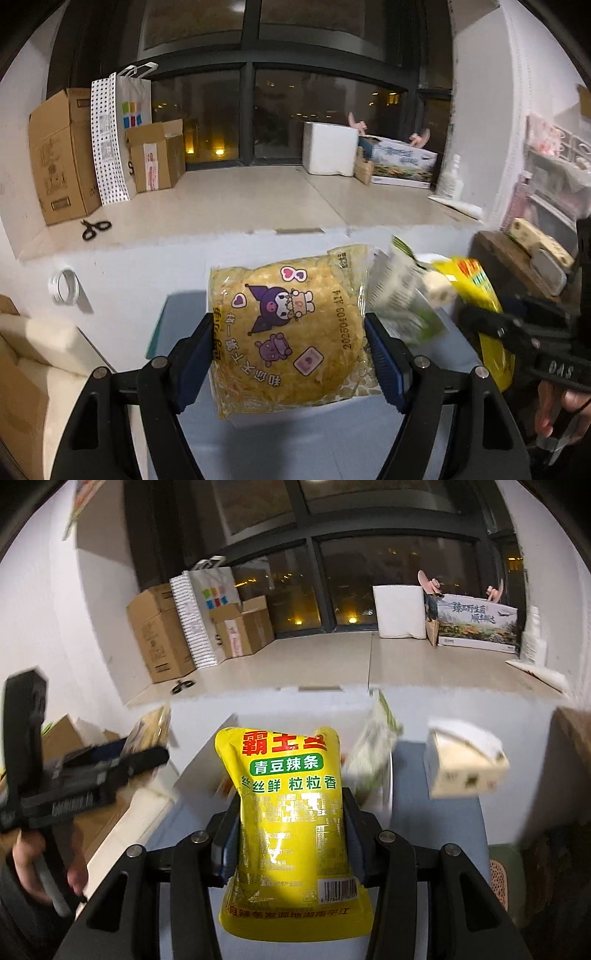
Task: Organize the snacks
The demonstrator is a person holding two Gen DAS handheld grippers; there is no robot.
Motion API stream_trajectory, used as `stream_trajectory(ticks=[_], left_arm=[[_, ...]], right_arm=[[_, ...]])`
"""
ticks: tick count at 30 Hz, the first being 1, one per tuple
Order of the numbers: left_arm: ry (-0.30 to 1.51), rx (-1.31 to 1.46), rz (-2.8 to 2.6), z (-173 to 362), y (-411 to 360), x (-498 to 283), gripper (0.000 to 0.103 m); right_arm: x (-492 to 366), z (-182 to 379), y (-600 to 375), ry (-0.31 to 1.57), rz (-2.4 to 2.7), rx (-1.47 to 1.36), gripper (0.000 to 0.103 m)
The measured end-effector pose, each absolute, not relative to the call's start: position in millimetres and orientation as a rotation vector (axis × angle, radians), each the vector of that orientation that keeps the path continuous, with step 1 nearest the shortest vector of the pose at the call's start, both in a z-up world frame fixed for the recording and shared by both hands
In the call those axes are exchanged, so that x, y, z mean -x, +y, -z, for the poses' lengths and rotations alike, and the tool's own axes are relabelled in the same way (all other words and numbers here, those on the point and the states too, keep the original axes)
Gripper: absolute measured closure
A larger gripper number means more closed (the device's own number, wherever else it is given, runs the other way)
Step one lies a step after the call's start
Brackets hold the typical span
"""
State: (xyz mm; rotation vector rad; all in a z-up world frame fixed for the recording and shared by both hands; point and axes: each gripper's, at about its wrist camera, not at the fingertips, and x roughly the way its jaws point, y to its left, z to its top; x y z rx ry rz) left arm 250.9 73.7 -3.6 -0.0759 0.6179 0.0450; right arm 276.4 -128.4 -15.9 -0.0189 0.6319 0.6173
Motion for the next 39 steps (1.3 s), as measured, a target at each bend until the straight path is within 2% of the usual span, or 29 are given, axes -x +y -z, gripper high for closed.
stream_trajectory(ticks=[4, 5, 6, 7, 8, 10, 13, 21, 25, 29, 31, 35, 39], left_arm=[[0.618, 0.049, -0.089, 5.4, 82.1, -294.0, 0.020], [0.621, 0.061, -0.081, 8.3, 86.7, -304.2, 0.016], [0.629, 0.071, -0.073, 12.7, 89.9, -312.3, 0.004], [0.644, 0.080, -0.075, 17.4, 93.4, -319.5, 0.000], [0.659, 0.085, -0.081, 22.7, 96.7, -324.4, 0.000], [0.684, 0.098, -0.083, 32.8, 102.6, -328.0, 0.000], [0.691, 0.087, -0.080, 41.7, 103.6, -322.9, 0.000], [0.510, 0.047, -0.095, 1.4, 83.8, -258.5, 0.000], [0.402, 0.026, -0.151, -25.5, 71.8, -205.3, 0.000], [0.469, 0.067, -0.107, -35.0, 63.1, -165.1, 0.000], [0.521, 0.078, -0.093, -36.8, 60.0, -146.4, 0.000], [0.458, 0.066, -0.135, -41.2, 50.5, -97.4, 0.000], [0.496, 0.076, -0.126, -37.3, 40.1, -67.0, 0.000]], right_arm=[[-336.9, 8.6, -97.8, 0.643, -0.603, 0.057, 0.050], [-348.2, 9.9, -92.5, 0.645, -0.588, 0.066, 0.045], [-366.5, 13.5, -86.2, 0.661, -0.567, 0.067, 0.039], [-377.3, 17.2, -84.7, 0.681, -0.564, 0.053, 0.026], [-390.0, 20.9, -83.6, 0.708, -0.566, 0.025, 0.015], [-409.5, 26.4, -85.0, 0.737, -0.535, -0.014, 0.011], [-415.8, 30.3, -93.4, 0.719, -0.479, -0.030, 0.000], [-371.5, 9.1, -93.7, 0.600, -0.464, 0.089, 0.000], [-317.8, -17.5, -95.5, 0.438, -0.451, 0.157, 0.000], [-250.0, -42.8, -102.9, 0.290, -0.455, 0.196, 0.000], [-227.4, -46.2, -108.1, 0.327, -0.545, 0.176, 0.000], [-195.1, -39.2, -120.7, 0.393, -0.602, 0.140, 0.000], [-159.2, -25.6, -134.0, 0.407, -0.562, 0.170, 0.000]])
